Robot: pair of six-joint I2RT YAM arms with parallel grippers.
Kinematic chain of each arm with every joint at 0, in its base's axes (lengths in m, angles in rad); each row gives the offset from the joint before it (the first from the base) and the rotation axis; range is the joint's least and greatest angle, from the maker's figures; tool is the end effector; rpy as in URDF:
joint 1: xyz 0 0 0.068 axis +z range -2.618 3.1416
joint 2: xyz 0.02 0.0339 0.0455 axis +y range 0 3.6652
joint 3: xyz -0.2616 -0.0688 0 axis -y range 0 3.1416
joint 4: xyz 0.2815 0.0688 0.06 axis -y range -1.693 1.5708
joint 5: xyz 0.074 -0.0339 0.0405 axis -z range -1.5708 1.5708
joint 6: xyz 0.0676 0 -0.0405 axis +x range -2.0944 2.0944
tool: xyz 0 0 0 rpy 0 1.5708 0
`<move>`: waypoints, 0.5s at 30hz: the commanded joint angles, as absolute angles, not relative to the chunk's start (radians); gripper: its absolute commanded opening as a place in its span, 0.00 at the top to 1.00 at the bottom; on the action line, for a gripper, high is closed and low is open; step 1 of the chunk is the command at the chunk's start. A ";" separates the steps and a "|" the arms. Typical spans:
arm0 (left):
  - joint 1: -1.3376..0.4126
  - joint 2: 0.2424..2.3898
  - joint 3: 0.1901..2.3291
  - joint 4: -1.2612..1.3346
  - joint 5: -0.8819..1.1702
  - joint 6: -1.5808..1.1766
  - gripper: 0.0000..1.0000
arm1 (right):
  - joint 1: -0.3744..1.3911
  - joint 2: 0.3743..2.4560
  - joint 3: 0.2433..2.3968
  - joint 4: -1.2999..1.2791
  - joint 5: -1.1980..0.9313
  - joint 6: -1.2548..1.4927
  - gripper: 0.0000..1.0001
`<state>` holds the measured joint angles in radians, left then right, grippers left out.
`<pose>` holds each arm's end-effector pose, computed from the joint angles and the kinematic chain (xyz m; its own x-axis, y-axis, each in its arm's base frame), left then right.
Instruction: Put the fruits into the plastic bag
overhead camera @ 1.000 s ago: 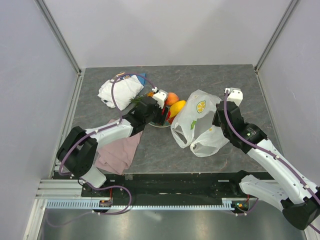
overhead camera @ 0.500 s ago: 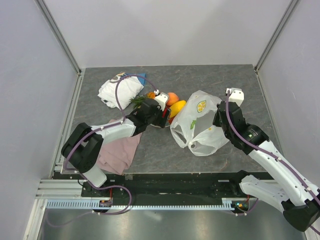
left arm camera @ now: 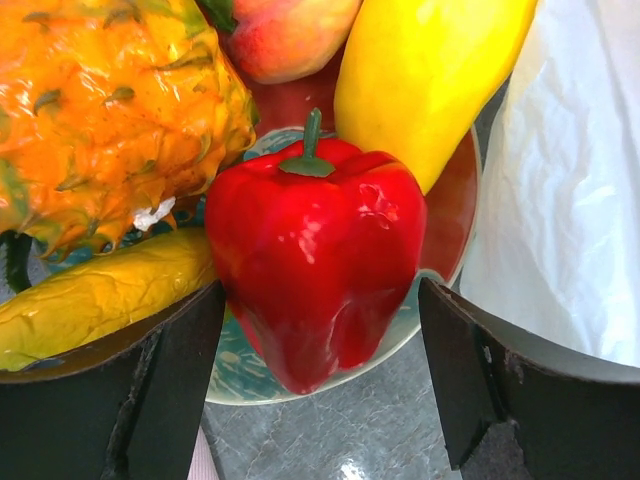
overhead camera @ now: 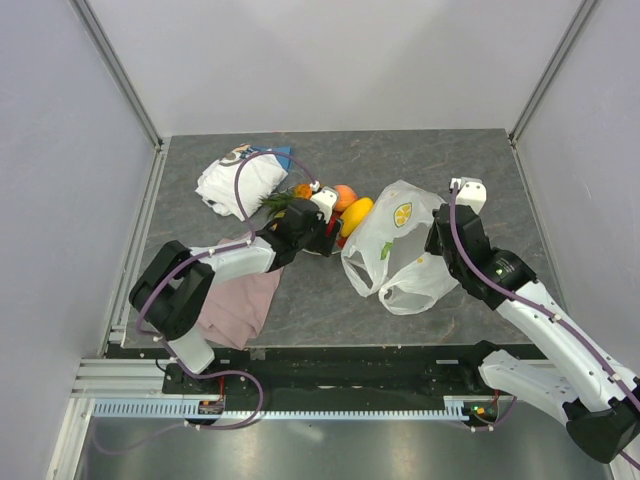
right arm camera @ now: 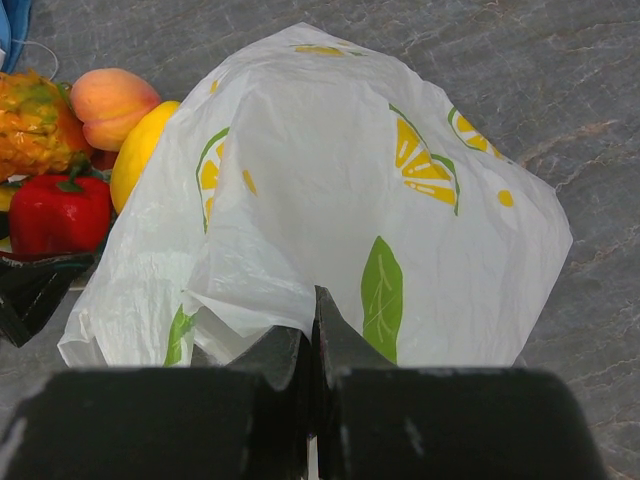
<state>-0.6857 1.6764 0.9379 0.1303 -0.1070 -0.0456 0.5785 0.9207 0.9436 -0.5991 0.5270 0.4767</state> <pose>0.3235 -0.2553 0.1478 -0.4674 0.3238 -0.8226 0.5410 0.8407 0.0235 0.2302 0.1097 0.3160 -0.4602 0.1732 -0.8708 0.1032 0.9846 0.1413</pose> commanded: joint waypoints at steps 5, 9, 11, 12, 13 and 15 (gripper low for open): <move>-0.689 1.698 0.966 0.187 -0.146 -0.040 0.15 | 0.577 0.902 0.940 -0.574 0.514 0.483 1.00; -0.690 1.695 0.959 0.196 -0.147 -0.037 0.21 | 0.577 0.902 0.942 -0.574 0.515 0.482 1.00; -0.690 1.687 0.951 0.201 -0.144 -0.035 0.24 | 0.577 0.902 0.942 -0.572 0.515 0.482 1.00; -0.690 1.683 0.950 0.201 -0.141 -0.034 0.29 | 0.577 0.902 0.942 -0.572 0.515 0.480 1.00; -0.690 1.681 0.946 0.204 -0.137 -0.034 0.32 | 0.577 0.902 0.942 -0.572 0.514 0.480 1.00; -0.692 1.668 0.936 0.212 -0.133 -0.031 0.40 | 0.577 0.899 0.942 -0.572 0.514 0.479 1.00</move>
